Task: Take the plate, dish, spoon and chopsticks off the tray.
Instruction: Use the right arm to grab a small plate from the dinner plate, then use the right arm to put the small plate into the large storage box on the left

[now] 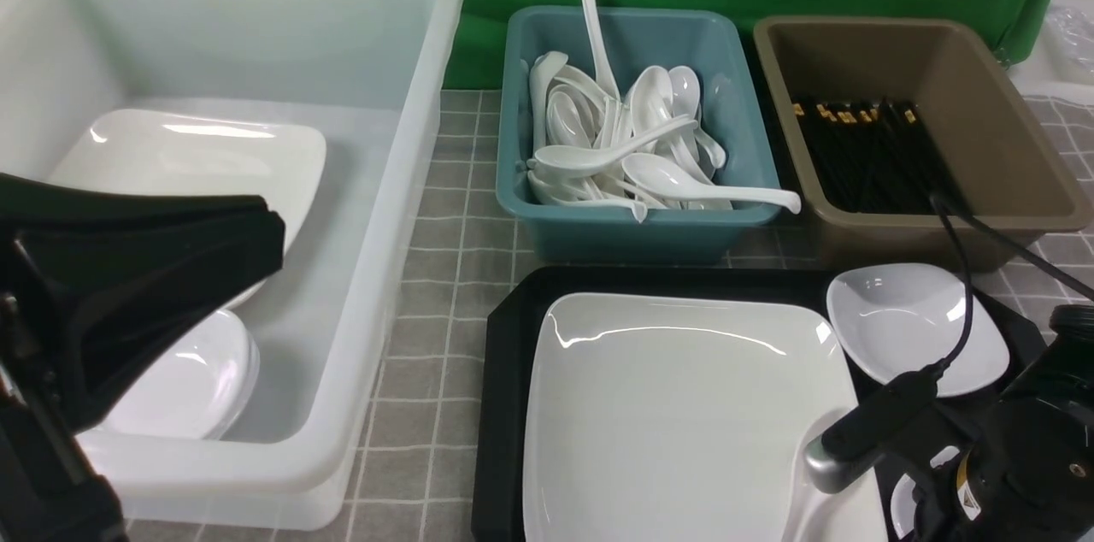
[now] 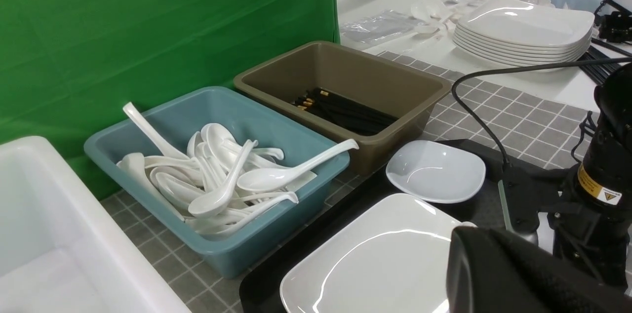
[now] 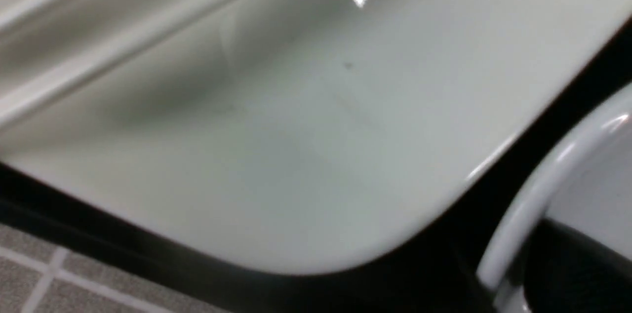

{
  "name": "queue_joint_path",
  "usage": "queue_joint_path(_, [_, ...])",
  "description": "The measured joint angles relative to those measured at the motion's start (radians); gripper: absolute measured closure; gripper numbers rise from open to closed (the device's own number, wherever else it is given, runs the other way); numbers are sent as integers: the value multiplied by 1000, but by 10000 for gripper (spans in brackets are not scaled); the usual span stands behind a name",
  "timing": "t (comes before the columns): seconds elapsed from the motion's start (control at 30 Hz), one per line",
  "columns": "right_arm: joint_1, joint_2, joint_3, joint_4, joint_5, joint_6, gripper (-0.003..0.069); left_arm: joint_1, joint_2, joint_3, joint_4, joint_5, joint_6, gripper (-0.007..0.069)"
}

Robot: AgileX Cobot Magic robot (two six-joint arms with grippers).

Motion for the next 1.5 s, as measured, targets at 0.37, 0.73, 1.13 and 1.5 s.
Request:
queue_joint_path(0.37, [51,-158,-133,10,217,-5,603,0,0,0,0,1,-5,616])
queue_joint_path(0.73, [147,-293,-545,19,439,49,606,0,-13,-10,205,56,-145,616])
queue_joint_path(1.13, [515,217,-1256,64,287,-288,606,0,-290,-89,855,512,-703,616])
queue_joint_path(1.5, [623,735,-1836,272,270,-494,606,0,-486,-94,854,609,-726,616])
